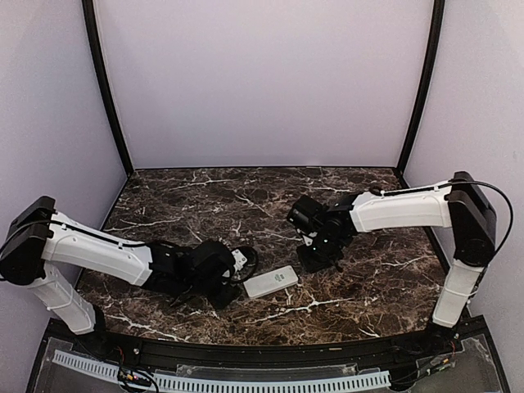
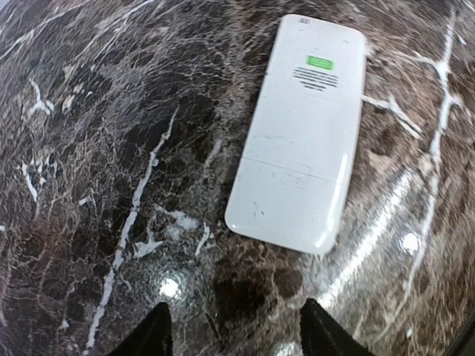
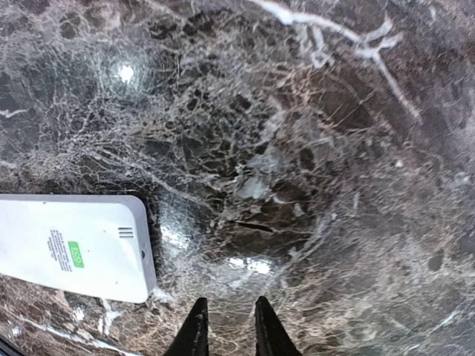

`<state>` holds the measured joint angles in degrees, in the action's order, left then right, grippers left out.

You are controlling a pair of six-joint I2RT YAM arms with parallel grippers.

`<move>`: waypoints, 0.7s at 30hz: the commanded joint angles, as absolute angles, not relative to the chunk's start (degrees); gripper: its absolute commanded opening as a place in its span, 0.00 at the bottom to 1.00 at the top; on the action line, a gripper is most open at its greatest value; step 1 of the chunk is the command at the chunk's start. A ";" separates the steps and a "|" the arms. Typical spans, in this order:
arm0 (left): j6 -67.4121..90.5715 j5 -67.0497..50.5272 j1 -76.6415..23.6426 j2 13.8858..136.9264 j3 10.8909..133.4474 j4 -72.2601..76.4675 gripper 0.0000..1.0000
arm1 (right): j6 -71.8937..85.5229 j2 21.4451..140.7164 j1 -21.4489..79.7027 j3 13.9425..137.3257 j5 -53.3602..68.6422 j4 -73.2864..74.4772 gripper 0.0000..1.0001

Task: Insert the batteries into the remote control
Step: Load the battery cover onto the remote control without the battery cover, then pick up the remote control from the center of the board.

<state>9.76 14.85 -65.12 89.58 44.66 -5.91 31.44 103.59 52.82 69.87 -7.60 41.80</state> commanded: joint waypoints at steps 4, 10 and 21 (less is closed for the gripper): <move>-2.72 -1.69 -64.91 79.12 50.41 -13.69 0.96 | 30.12 97.92 50.59 68.64 -7.10 40.07 0.41; -4.37 -9.43 -60.82 93.46 57.41 -10.32 0.99 | 29.57 96.15 49.53 68.54 -5.45 37.10 0.98; -9.71 -12.62 -55.70 109.31 66.86 -9.35 0.99 | 28.23 91.12 47.64 63.54 -5.79 32.98 0.99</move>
<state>-7.66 -9.34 -57.76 108.44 63.59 -8.40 29.19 92.86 48.12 65.45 -5.91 35.38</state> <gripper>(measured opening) 0.988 0.986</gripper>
